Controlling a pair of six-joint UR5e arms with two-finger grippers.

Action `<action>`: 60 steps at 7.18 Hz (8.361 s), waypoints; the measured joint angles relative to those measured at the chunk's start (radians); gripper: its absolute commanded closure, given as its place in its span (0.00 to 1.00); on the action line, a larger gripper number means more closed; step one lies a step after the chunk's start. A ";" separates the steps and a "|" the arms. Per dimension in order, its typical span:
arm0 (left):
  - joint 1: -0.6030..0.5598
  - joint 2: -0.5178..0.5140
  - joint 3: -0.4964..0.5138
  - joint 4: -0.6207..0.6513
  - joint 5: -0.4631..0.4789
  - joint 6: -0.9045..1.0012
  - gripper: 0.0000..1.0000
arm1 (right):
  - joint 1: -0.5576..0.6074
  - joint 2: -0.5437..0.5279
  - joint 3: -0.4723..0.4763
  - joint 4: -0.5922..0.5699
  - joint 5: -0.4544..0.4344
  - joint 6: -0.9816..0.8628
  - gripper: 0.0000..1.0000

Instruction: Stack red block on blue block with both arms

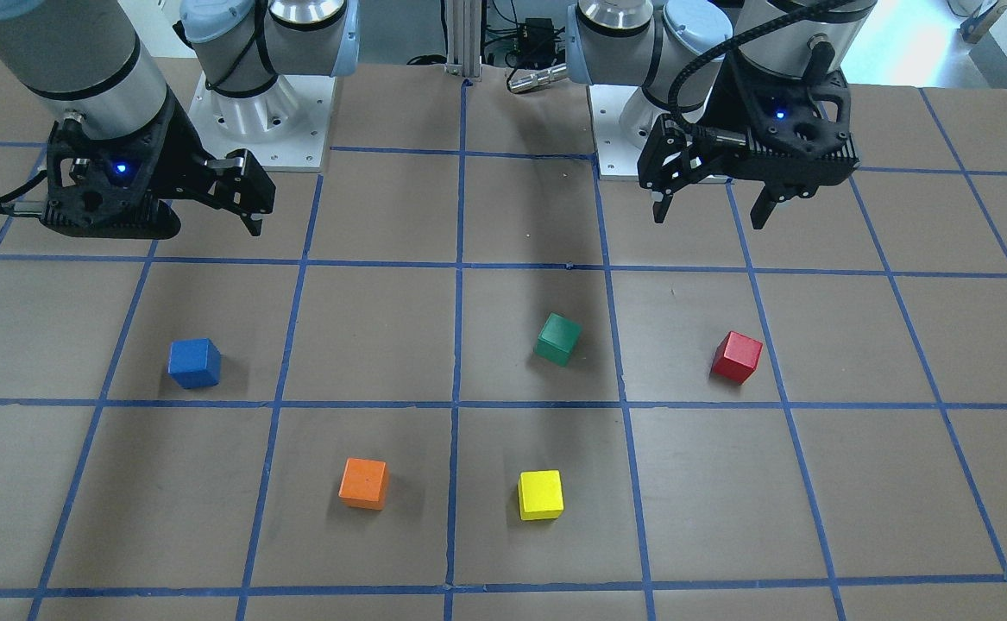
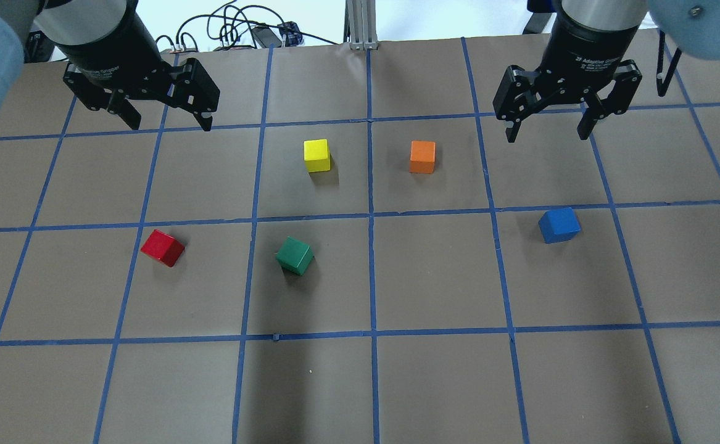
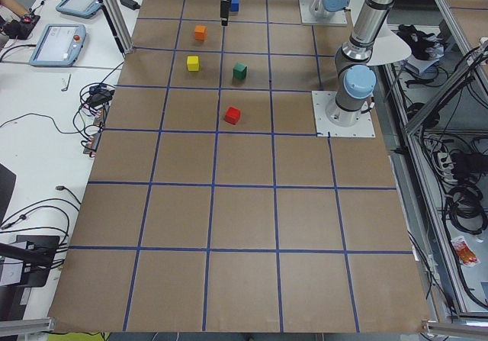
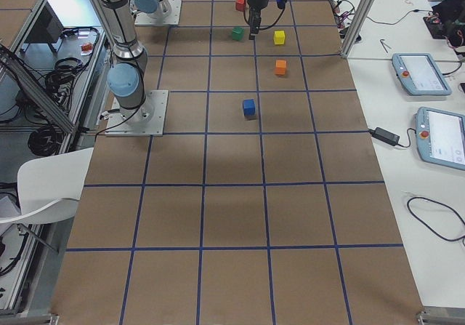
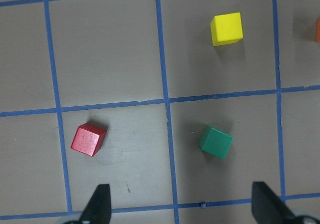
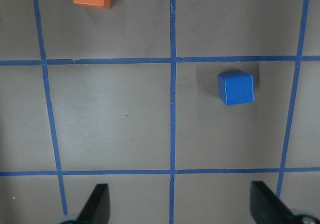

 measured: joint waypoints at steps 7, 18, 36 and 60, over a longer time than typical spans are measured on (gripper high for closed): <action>-0.001 0.004 -0.004 -0.015 -0.001 -0.007 0.00 | 0.000 -0.003 0.049 -0.019 0.003 0.008 0.00; 0.121 -0.012 -0.093 -0.017 -0.003 0.187 0.00 | 0.000 -0.001 0.052 -0.017 0.000 0.006 0.00; 0.370 -0.209 -0.722 0.917 -0.015 0.710 1.00 | 0.001 -0.003 0.101 -0.098 -0.025 0.000 0.00; -0.083 -0.275 -0.177 0.469 -0.118 -0.073 0.00 | 0.010 0.054 0.139 -0.142 -0.023 0.006 0.00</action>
